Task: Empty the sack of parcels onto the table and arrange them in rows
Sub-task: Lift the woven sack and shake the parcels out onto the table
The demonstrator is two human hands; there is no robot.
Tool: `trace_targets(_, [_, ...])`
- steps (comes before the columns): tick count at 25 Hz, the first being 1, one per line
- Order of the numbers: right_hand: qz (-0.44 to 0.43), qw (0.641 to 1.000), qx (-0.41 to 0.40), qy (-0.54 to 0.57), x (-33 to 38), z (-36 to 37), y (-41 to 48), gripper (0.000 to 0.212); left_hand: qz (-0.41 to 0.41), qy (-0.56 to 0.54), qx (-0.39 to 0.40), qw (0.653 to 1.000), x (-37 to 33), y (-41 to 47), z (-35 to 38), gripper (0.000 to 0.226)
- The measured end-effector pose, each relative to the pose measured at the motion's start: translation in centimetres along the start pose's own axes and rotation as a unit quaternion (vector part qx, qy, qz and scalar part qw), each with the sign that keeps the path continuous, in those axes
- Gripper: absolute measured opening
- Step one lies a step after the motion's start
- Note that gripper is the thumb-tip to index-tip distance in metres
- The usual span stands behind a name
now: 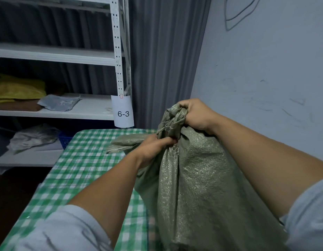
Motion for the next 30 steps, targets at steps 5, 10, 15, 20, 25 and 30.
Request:
trace_targets(5, [-0.043, 0.972, -0.038, -0.229, 0.5, -1.2, 0.4, 0.052, -0.021, -0.103, -0.153, 0.983, -1.1, -0.1, -1.2, 0.026])
trace_targets(10, [0.076, 0.952, 0.009, -0.295, 0.5, -4.3, -0.5, 0.096, 0.009, -0.254, -0.313, 0.915, -5.8, -0.3, -6.4, 0.021])
trace_targets(15, [-0.024, 0.917, -0.086, -0.388, 2.7, -6.2, -0.2, 0.049, 0.099, -0.287, -0.352, 0.885, -12.9, -0.9, -6.9, 0.011])
trace_targets(20, [-0.034, 0.904, -0.12, -0.409, -1.5, -5.7, -1.9, 0.021, -0.003, -0.205, -0.311, 0.928, -7.3, -0.3, -6.1, 0.034])
trace_targets(25, [0.029, 0.986, -0.016, -0.166, -1.8, -2.8, -2.6, 0.027, 0.009, -0.175, -0.251, 0.952, -8.0, -0.9, -4.3, 0.027])
trace_targets(30, [0.026, 0.95, 0.15, -0.274, -3.8, 3.5, -4.8, 0.122, 0.028, -0.134, -0.234, 0.962, -8.9, -1.8, -2.4, 0.029])
Point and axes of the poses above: each hand's wrist, its own y-axis towards the middle knuckle, its own z-axis out of the palm, x = y × z, the point moved 10 cm from there along y, towards the middle knuckle, and after that the axes turned 12 degrees about -x, right-handed, at the moved point
